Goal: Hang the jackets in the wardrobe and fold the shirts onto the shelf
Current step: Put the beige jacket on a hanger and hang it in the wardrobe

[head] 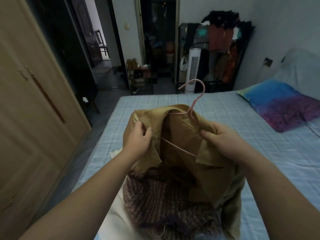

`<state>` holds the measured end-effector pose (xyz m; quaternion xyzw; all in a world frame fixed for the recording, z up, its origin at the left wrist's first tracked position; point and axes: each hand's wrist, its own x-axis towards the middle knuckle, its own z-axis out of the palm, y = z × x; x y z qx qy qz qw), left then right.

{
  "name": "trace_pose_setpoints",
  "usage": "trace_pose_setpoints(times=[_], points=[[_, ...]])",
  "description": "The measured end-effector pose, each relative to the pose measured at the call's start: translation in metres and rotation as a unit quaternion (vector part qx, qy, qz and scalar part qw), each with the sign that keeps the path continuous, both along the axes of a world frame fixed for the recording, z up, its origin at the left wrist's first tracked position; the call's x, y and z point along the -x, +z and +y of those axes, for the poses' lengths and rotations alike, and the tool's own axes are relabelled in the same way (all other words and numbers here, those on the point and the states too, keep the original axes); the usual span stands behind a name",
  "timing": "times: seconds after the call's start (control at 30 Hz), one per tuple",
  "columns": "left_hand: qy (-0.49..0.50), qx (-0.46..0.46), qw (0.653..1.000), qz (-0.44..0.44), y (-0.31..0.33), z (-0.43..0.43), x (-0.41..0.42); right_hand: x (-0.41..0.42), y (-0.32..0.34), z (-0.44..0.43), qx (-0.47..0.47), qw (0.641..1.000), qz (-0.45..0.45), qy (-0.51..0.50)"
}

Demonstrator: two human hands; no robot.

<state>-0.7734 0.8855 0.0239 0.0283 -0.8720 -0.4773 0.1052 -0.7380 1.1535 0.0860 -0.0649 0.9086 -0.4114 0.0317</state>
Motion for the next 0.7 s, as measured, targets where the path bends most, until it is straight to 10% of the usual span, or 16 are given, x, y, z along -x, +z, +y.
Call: trace_pose_setpoints(times=[0.13,0.3,0.43,0.7], points=[[0.11,0.059,0.992,0.031,0.027,-0.02,-0.013,-0.003,0.01,0.003,0.052,0.999,0.004,0.01],[-0.121,0.343,0.913,0.183,0.107,-0.037,-0.03,-0.002,0.038,-0.012,0.044,0.995,-0.003,0.089],[-0.168,0.358,0.918,0.028,0.14,-0.05,-0.044,0.002,0.062,-0.041,0.066,0.988,0.017,0.138],[-0.003,0.389,0.914,0.113,0.199,-0.131,-0.127,0.013,0.099,-0.119,0.079,0.986,0.051,0.139]])
